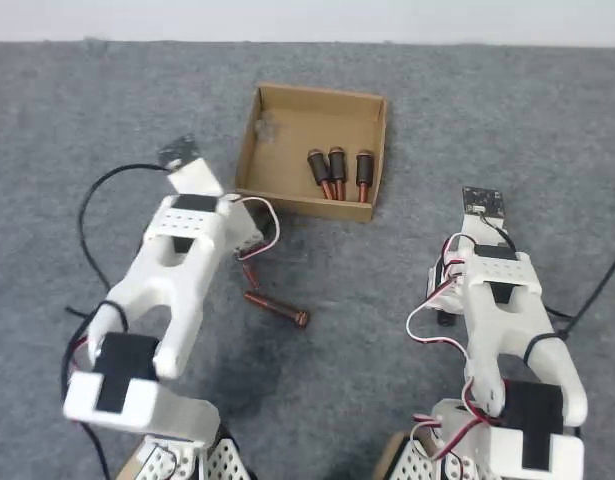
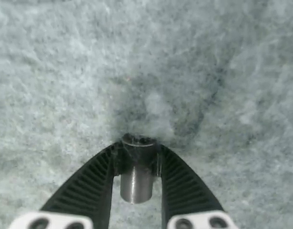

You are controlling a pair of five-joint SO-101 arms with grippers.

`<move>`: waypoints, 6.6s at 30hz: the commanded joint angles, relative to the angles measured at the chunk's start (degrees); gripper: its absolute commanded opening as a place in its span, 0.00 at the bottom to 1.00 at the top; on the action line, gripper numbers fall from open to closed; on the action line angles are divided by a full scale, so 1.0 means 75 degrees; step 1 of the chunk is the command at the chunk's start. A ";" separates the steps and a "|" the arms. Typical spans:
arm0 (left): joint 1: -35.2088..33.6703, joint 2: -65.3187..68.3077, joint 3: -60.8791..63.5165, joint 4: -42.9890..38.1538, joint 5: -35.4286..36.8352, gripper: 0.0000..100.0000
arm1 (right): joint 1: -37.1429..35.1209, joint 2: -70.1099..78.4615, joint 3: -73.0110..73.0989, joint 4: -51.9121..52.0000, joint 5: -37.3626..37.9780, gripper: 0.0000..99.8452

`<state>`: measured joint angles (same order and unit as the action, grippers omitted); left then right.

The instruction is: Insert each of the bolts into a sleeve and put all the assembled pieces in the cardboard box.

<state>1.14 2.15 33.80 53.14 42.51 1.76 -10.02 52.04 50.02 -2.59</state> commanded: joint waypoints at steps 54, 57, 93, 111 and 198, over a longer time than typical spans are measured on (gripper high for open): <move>-0.2778 0.0164 -0.0088 -0.1325 -0.0129 0.01 | -0.2796 0.0264 -0.0891 -0.7895 0.0082 0.01; -0.2790 0.0164 -0.0088 -0.1325 -0.0129 0.01 | -0.2796 0.0768 -0.0879 -0.8809 0.0082 0.01; -0.2778 0.0164 -0.0123 -0.1336 -0.0129 0.01 | -0.3393 0.3593 0.4067 -2.0062 0.0141 0.01; -0.2579 0.0152 -0.0135 -0.1629 -0.0129 0.01 | -0.3323 0.2573 0.5720 -1.9839 0.0633 0.01; 0.1793 -1.3105 0.6371 -0.1840 -0.2825 0.01 | -0.6687 0.2772 0.5368 -1.9112 0.0656 0.01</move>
<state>14.42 -94.11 82.15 38.02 21.93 -48.26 11.25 93.10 -93.54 1.19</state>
